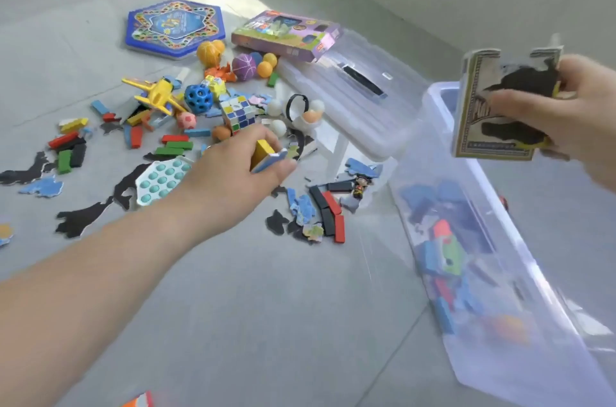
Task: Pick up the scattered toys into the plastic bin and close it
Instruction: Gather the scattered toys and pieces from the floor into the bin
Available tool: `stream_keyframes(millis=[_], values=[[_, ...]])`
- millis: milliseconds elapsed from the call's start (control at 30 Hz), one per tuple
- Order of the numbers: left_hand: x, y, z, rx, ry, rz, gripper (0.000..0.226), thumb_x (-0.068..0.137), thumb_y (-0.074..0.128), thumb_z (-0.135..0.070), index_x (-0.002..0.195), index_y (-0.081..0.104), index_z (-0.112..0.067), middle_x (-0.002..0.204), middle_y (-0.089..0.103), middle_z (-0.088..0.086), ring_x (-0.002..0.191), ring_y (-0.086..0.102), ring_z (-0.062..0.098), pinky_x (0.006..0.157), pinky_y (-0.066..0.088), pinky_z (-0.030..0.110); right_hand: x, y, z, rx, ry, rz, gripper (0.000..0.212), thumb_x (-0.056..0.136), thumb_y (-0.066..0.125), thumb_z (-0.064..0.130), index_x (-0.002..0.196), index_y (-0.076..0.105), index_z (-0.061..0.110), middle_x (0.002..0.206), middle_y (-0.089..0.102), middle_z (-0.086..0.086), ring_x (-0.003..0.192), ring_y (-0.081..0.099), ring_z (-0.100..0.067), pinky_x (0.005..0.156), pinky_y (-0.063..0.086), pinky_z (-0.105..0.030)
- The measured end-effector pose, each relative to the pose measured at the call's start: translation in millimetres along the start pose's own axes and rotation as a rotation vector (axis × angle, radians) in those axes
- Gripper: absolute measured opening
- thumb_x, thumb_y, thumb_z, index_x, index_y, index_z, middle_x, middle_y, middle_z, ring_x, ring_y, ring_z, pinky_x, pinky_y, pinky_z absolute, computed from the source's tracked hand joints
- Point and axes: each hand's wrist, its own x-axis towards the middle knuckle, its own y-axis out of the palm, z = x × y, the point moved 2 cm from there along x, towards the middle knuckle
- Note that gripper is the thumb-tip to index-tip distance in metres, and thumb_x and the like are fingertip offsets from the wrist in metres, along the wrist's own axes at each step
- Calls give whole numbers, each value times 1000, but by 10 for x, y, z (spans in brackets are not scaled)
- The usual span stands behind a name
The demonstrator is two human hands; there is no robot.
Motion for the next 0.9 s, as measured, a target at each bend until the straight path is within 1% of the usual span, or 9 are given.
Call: stream_keyframes(millis=[133, 300, 433, 567, 667, 733, 767, 833, 900], values=[[351, 389, -881, -33, 294, -79, 19, 85, 56, -33, 94, 40, -28, 73, 41, -17, 73, 46, 16, 64, 36, 20, -37, -481, -959, -24, 390, 109, 8, 89, 57, 19, 82, 57, 14, 65, 50, -11, 30, 33, -7, 29, 21, -9], [579, 1260, -1875, 117, 619, -23, 30, 85, 56, -32, 110, 49, -18, 95, 51, -10, 97, 48, 20, 89, 34, 28, -286, -391, -1922, -283, 649, 358, 23, 86, 63, 24, 74, 47, 13, 59, 49, -7, 44, 32, -17, 31, 21, -15], [727, 1867, -1890, 422, 594, 125, 38, 85, 54, -36, 117, 47, -17, 124, 51, 5, 118, 45, 26, 98, 32, 34, -226, -332, -2033, -368, 632, 491, 38, 75, 70, 39, 85, 48, 11, 72, 60, -10, 50, 39, -21, 39, 25, -21], [773, 2113, -1734, 628, 556, 312, 67, 82, 56, -46, 138, 28, -22, 139, 37, 3, 131, 33, 23, 106, 24, 33, -221, -230, -2062, -421, 616, 600, 25, 84, 62, 31, 89, 47, 11, 66, 57, -4, 42, 45, -11, 42, 35, -21], [787, 2121, -1697, 542, 588, 284, 55, 90, 45, -39, 140, 28, -22, 144, 36, 0, 133, 32, 20, 107, 20, 28, -224, -279, -2052, -475, 614, 601, 41, 92, 50, 33, 126, 45, 11, 105, 59, -7, 81, 55, -19, 72, 45, -28], [761, 2055, -1635, 390, 611, 210, 38, 96, 35, -28, 133, 41, -20, 137, 48, 0, 127, 40, 20, 101, 20, 24, -196, -329, -2035, -488, 607, 556, 46, 98, 37, 33, 137, 38, 10, 137, 46, -11, 115, 48, -26, 94, 38, -32], [728, 2011, -1569, 328, 611, 182, 36, 97, 32, -26, 128, 48, -17, 132, 54, 1, 123, 45, 21, 99, 20, 23, -181, -338, -2030, -425, 621, 530, 44, 99, 34, 31, 137, 39, 11, 140, 43, -10, 123, 44, -28, 100, 36, -34], [620, 1887, -1397, 227, 660, 145, 44, 92, 29, -31, 116, 60, -11, 119, 64, 7, 117, 52, 24, 100, 17, 23, -166, -318, -2031, -311, 613, 444, 37, 99, 33, 22, 131, 46, 11, 130, 52, -13, 117, 51, -30, 93, 40, -34], [473, 1722, -1178, 208, 726, 155, 52, 85, 29, -36, 108, 65, -9, 118, 64, 6, 120, 52, 23, 98, 19, 21, -157, -291, -2021, -245, 562, 355, 32, 96, 35, 9, 123, 52, 6, 106, 61, -11, 95, 58, -28, 75, 42, -29]])
